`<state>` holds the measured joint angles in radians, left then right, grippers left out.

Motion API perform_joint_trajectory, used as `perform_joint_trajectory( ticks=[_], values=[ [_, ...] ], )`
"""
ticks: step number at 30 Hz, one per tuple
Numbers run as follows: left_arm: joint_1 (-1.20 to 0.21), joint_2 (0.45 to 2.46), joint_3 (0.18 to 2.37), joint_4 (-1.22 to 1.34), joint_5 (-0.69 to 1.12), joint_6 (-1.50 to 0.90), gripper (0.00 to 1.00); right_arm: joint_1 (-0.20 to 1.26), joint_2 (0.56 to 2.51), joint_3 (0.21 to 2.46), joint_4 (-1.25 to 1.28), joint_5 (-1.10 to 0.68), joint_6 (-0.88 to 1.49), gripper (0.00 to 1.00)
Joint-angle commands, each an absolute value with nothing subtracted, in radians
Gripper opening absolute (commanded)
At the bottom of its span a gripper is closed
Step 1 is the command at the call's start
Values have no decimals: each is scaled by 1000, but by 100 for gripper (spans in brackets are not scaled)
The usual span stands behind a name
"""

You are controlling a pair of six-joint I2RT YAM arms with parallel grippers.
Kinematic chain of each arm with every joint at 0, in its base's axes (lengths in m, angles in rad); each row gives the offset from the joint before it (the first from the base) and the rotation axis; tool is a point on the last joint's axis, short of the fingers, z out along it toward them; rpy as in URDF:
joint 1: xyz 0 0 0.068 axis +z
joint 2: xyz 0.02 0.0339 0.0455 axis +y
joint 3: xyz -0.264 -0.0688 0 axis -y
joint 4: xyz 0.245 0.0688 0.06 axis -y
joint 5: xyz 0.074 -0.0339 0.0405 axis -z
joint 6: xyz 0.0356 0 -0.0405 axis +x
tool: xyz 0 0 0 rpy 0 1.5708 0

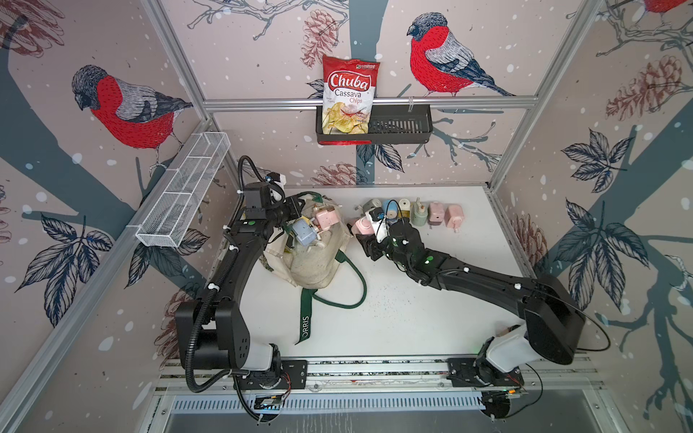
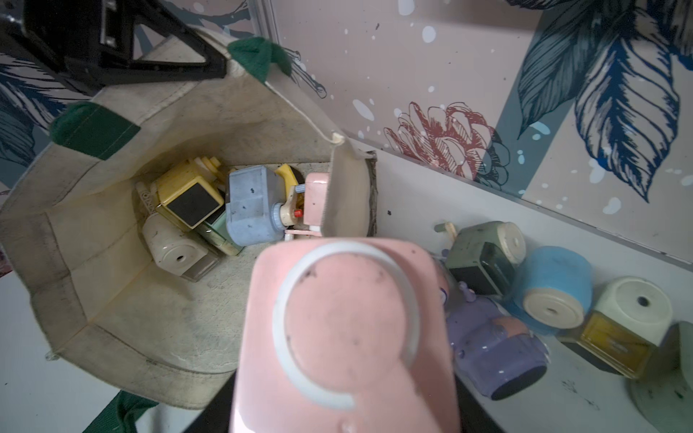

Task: Take out the pencil sharpeners from the tote bags
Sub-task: Place the pencil sharpener at the center of the board.

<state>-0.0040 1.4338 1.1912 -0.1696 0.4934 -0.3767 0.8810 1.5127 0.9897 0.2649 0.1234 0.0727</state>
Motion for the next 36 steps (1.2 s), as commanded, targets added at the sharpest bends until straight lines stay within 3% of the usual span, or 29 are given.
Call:
perform_joint_trajectory(
  ticks=[1,18,36],
  values=[
    [-8,1431,1197,-124,517,-386,0,839,1488,956,368,168,148,60],
    [-8,1431,1197,-123,524,-390,0,609,1628,952,227,360,451,60],
    [-9,1431,1198,-123,524,-391,0,570,1820,1096,65,317,531,60]
  ],
)
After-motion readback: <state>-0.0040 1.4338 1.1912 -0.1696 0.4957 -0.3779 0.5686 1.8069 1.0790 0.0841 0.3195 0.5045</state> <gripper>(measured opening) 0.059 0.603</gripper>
